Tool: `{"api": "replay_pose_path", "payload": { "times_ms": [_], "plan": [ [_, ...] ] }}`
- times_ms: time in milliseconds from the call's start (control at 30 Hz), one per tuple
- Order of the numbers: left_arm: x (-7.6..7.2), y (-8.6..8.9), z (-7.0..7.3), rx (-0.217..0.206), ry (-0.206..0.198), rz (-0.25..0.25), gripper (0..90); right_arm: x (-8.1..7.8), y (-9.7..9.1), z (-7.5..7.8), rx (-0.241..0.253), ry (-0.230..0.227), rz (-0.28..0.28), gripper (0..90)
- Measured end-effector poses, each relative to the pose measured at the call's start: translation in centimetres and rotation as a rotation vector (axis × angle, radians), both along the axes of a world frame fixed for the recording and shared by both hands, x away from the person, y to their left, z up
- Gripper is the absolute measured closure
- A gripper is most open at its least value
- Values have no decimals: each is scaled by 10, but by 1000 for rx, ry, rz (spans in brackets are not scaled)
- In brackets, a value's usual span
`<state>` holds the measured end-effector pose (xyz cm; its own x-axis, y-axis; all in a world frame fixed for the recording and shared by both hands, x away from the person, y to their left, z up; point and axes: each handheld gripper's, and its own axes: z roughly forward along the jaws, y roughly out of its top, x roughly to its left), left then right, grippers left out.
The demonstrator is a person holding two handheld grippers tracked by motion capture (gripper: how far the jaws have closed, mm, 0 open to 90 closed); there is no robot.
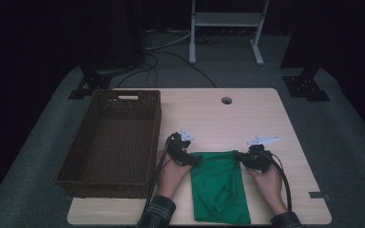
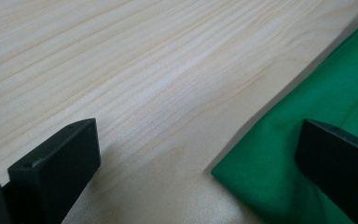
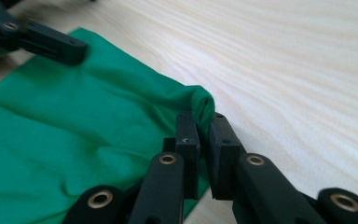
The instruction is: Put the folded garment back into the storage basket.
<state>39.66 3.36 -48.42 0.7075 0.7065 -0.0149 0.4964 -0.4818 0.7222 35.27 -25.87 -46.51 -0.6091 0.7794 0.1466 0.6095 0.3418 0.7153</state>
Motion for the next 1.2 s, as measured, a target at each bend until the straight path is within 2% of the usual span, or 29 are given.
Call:
{"api": "replay_pose_path", "payload": {
  "times_ms": [100,200,267,300,367,400,500,567,633,733,833,1200],
  "plan": [
    [0,0,0,1,0,0,0,3,0,-4,-8,17,-20,828],
    [0,0,0,1,0,0,0,3,0,-5,-48,13,-59,784],
    [0,0,0,1,-1,-1,0,3,-4,-4,-39,10,-77,773],
    [0,0,0,1,-1,0,0,3,-6,-2,-49,1,-89,779],
    [0,0,0,1,-1,0,0,1,-9,0,-102,-25,-138,783],
    [0,0,0,2,-1,0,0,1,-16,1,-59,-21,-146,773],
    [0,0,0,2,-1,-1,0,0,-20,4,-51,-35,-159,758],
    [0,0,0,2,-1,-1,0,-4,-23,9,-26,-54,-158,739],
    [0,0,0,2,-1,-1,0,-12,-22,17,5,-88,-116,710],
    [0,0,0,2,-1,-1,0,-20,-16,24,12,-117,-60,689],
    [0,0,0,2,-1,-2,0,-28,-8,28,8,-135,-28,688],
    [0,0,0,1,-1,-2,0,-44,18,38,16,-147,68,654]
  ]
}}
